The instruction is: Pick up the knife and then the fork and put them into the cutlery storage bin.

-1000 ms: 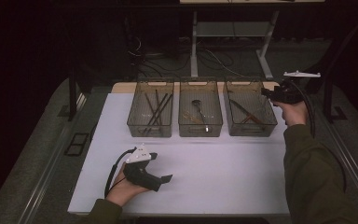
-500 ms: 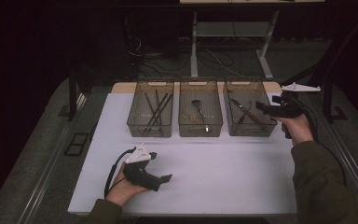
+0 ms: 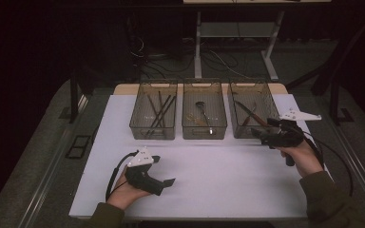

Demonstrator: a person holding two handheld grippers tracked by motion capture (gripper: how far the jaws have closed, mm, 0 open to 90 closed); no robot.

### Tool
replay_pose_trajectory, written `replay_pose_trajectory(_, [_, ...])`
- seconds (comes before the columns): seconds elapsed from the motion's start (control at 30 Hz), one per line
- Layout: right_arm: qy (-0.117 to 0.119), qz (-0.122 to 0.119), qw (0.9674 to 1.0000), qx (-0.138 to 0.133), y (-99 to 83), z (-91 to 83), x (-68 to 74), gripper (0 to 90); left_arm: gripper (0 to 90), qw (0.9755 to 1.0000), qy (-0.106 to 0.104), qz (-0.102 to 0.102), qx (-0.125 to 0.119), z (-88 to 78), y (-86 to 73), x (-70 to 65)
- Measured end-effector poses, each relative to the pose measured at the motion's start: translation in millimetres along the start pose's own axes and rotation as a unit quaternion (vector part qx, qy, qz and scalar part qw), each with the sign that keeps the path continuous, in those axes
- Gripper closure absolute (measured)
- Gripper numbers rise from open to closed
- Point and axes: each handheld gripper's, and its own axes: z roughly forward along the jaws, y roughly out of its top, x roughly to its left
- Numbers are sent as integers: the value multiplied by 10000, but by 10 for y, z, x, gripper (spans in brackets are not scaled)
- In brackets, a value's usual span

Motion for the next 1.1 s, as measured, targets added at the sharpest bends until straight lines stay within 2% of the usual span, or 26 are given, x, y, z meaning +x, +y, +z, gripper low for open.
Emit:
replay_pose_trajectory(0.17, [261,-25,9997,-16,-158,-96,169,171,2,10000,8,26,2,-2,0,3])
replay_pose_trajectory(0.37, [400,-34,9992,-58,-381,-167,325,171,6,10000,1,50,1,-2,0,3])
replay_pose_trajectory(0.57, [552,-117,9983,142,-628,-202,426,171,7,10000,-9,51,0,0,2,0])
replay_pose_trajectory(0.73, [576,-164,9977,318,-791,-240,468,171,8,10000,-20,50,-7,-4,3,-2])
replay_pose_trajectory(0.9, [691,-164,9966,420,-872,-264,516,171,8,10000,-46,74,3,1,4,-7])
replay_pose_trajectory(1.1, [866,-209,9949,464,-883,-242,573,171,8,10000,-39,62,-2,5,2,-10])
